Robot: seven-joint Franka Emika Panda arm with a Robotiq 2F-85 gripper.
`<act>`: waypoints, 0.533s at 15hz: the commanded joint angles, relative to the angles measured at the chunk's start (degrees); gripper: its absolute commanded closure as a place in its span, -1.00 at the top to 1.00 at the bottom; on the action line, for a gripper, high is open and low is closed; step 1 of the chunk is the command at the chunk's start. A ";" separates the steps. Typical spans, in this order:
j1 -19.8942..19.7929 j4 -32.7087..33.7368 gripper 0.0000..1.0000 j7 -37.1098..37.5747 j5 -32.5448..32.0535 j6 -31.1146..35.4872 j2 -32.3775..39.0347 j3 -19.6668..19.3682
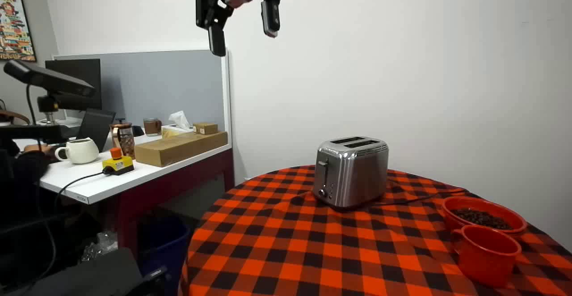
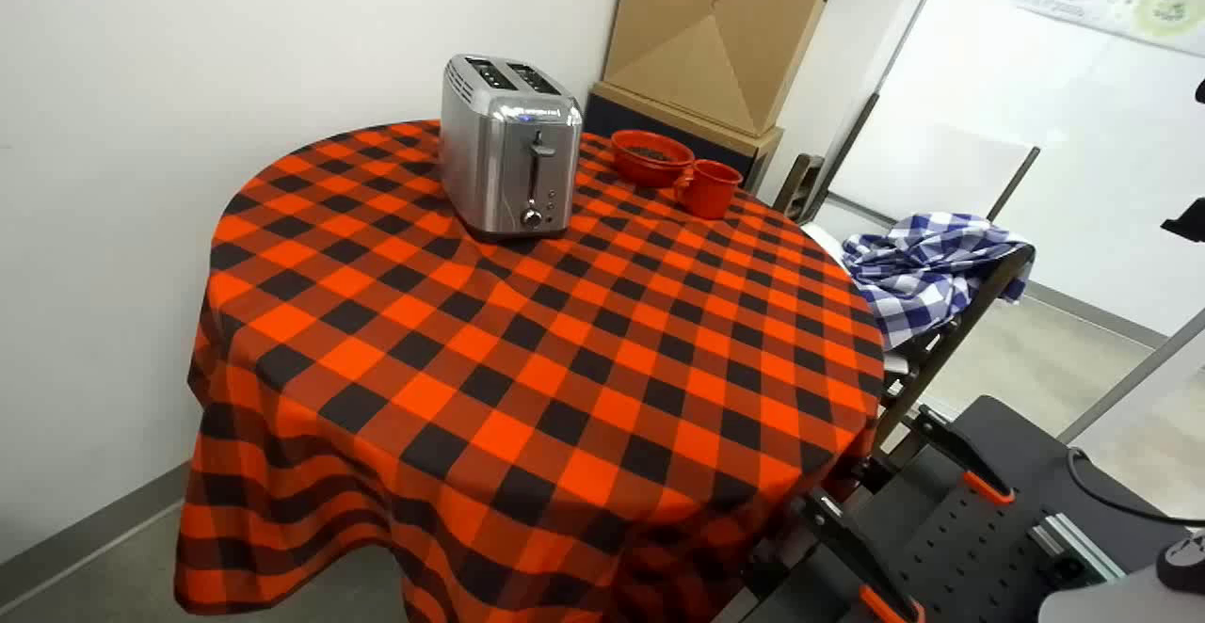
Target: Push down the switch of the toaster
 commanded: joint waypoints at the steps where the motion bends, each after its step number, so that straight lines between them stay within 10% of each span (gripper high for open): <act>1: 1.43 0.22 1.00 0.70 -0.60 -0.30 0.09 -1.04; 8: 0.07 4.32 1.00 5.25 -0.61 16.70 14.98 -1.54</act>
